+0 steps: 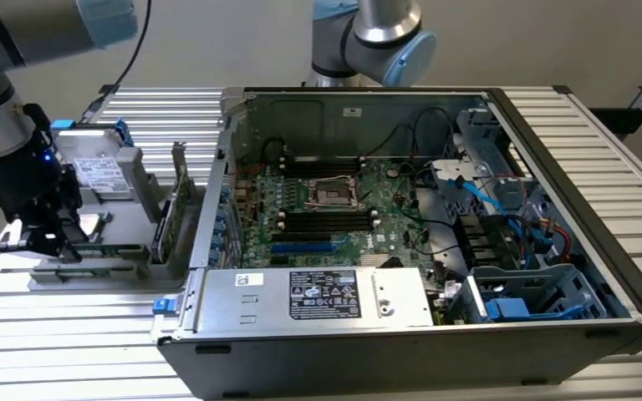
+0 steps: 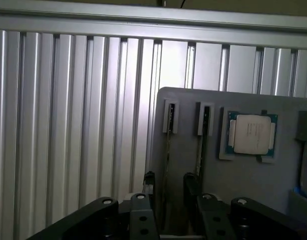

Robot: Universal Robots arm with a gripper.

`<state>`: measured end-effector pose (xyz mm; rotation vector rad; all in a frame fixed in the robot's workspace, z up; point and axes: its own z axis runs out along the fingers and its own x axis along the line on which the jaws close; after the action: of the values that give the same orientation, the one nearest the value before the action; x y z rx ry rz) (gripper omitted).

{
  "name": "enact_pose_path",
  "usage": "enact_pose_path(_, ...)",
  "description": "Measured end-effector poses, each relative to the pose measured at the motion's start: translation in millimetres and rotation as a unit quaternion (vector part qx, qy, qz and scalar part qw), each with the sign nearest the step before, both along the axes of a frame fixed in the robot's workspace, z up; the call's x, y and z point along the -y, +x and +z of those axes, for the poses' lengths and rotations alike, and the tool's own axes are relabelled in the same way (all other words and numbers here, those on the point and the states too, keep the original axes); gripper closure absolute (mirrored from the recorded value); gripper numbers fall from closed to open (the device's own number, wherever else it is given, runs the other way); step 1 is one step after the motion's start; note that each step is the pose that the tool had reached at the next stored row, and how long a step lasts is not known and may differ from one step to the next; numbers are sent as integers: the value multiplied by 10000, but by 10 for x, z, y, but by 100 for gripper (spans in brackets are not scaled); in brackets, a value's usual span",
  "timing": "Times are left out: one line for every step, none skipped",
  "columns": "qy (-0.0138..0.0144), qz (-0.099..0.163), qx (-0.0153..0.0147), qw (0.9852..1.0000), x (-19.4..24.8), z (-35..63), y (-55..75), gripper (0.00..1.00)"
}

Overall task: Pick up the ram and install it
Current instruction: 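Pick up the ram and move it above insertion slot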

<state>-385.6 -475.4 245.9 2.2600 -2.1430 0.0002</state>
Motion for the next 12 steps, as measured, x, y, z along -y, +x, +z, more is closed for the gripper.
enact_pose_path(0, 0, -1, 10000, 3, -18, 34, 64)
enact_pose_path(0, 0, 0, 10000, 4, -37, 55, 64)
enact_pose_path(0, 0, 1, 10000, 4, -55, 62, 64)
enact_pose_path(0, 0, 0, 10000, 3, -72, 62, 64)
enact_pose_path(0, -1, -1, 10000, 3, -90, 62, 64)
enact_pose_path(0, -1, 0, 10000, 3, -108, 62, 64)
enact_pose_path(-1, -1, -1, 10000, 3, -126, 62, 64)
enact_pose_path(0, -1, -1, 10000, 3, -144, 62, 64)
enact_pose_path(0, -1, 0, 10000, 4, -163, 62, 64)
enact_pose_path(0, 0, 0, 10000, 4, -181, 63, 64)
enact_pose_path(0, 0, 0, 10000, 4, -200, 62, 64)
enact_pose_path(0, 0, 0, 10000, 4, -218, 62, 64)
